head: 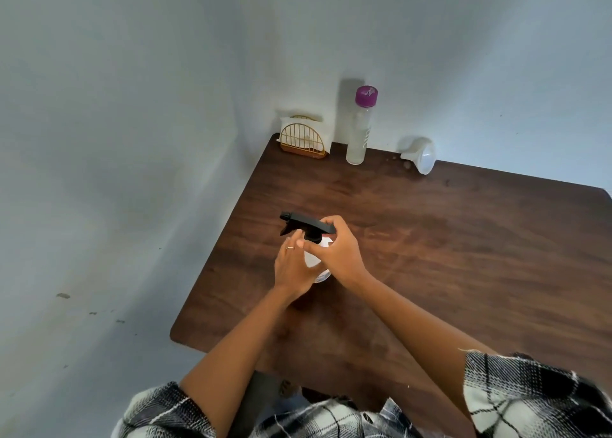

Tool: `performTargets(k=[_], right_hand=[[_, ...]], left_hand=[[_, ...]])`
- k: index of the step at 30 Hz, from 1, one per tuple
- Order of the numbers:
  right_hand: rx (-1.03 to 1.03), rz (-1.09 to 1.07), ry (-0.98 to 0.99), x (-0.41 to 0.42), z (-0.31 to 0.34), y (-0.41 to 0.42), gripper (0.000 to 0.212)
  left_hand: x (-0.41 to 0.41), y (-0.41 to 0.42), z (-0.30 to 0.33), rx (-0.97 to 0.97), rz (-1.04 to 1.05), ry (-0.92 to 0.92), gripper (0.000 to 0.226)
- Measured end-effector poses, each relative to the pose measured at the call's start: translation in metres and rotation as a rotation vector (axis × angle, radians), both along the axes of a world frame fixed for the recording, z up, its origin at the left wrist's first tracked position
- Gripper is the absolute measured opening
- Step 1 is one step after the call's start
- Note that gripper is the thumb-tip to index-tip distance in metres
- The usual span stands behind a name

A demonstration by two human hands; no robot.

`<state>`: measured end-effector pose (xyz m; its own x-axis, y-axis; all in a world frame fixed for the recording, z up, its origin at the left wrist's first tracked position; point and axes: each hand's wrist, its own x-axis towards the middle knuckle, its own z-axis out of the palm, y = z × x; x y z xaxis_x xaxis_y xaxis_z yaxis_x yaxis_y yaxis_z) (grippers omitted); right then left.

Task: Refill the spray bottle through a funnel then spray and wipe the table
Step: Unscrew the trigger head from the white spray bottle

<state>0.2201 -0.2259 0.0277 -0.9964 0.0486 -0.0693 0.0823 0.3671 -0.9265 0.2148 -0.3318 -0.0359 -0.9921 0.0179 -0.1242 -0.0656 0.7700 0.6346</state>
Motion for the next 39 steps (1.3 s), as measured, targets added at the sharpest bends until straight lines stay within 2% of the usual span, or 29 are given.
performTargets(k=[4, 9, 13, 15, 17, 19, 22, 25, 27, 29, 31, 33, 35, 39], right_hand=[[0.016, -0.067, 0.003, -0.004, 0.005, 0.001, 0.031], [0.101, 0.041, -0.022, -0.007, 0.005, 0.009, 0.036], [0.048, 0.206, -0.255, -0.018, 0.011, 0.023, 0.056], [0.033, 0.239, -0.309, -0.022, 0.017, 0.028, 0.053], [0.013, 0.218, -0.246, -0.019, 0.018, 0.024, 0.048], [-0.049, 0.114, -0.174, -0.011, 0.016, 0.014, 0.05], [-0.038, -0.01, -0.082, -0.006, 0.004, 0.008, 0.057], [-0.052, 0.136, -0.15, -0.008, 0.001, 0.014, 0.065], [-0.073, 0.201, -0.184, -0.008, 0.0, 0.017, 0.072], [-0.078, 0.17, -0.177, -0.005, 0.005, 0.014, 0.078], [-0.008, 0.065, -0.083, -0.004, 0.01, 0.008, 0.073], [0.097, 0.012, 0.045, -0.002, 0.011, 0.005, 0.065], [0.15, 0.064, 0.108, 0.0, 0.008, 0.007, 0.064], [0.178, 0.198, 0.123, 0.001, 0.007, 0.012, 0.069]], left_hand=[[-0.004, 0.003, -0.007, 0.126, 0.023, -0.069, 0.081], [-0.003, 0.003, -0.01, 0.186, 0.021, -0.061, 0.075], [0.0, 0.001, -0.007, 0.223, -0.001, -0.065, 0.061], [0.001, 0.002, -0.007, 0.247, -0.003, -0.072, 0.059], [0.001, 0.003, -0.004, 0.269, 0.013, -0.057, 0.06], [0.001, 0.004, -0.003, 0.294, 0.029, -0.05, 0.06], [0.003, 0.005, -0.005, 0.344, 0.065, -0.084, 0.066], [0.004, 0.003, -0.009, 0.406, 0.103, -0.134, 0.077], [0.003, 0.001, -0.015, 0.339, 0.048, -0.13, 0.075], [0.003, 0.002, -0.012, 0.349, 0.036, -0.119, 0.065], [0.002, 0.003, -0.01, 0.323, 0.051, -0.122, 0.06], [0.003, 0.003, -0.007, 0.274, 0.039, -0.14, 0.067], [0.004, 0.002, -0.008, 0.234, 0.032, -0.158, 0.076], [0.003, 0.005, -0.005, 0.252, 0.034, -0.166, 0.075]])
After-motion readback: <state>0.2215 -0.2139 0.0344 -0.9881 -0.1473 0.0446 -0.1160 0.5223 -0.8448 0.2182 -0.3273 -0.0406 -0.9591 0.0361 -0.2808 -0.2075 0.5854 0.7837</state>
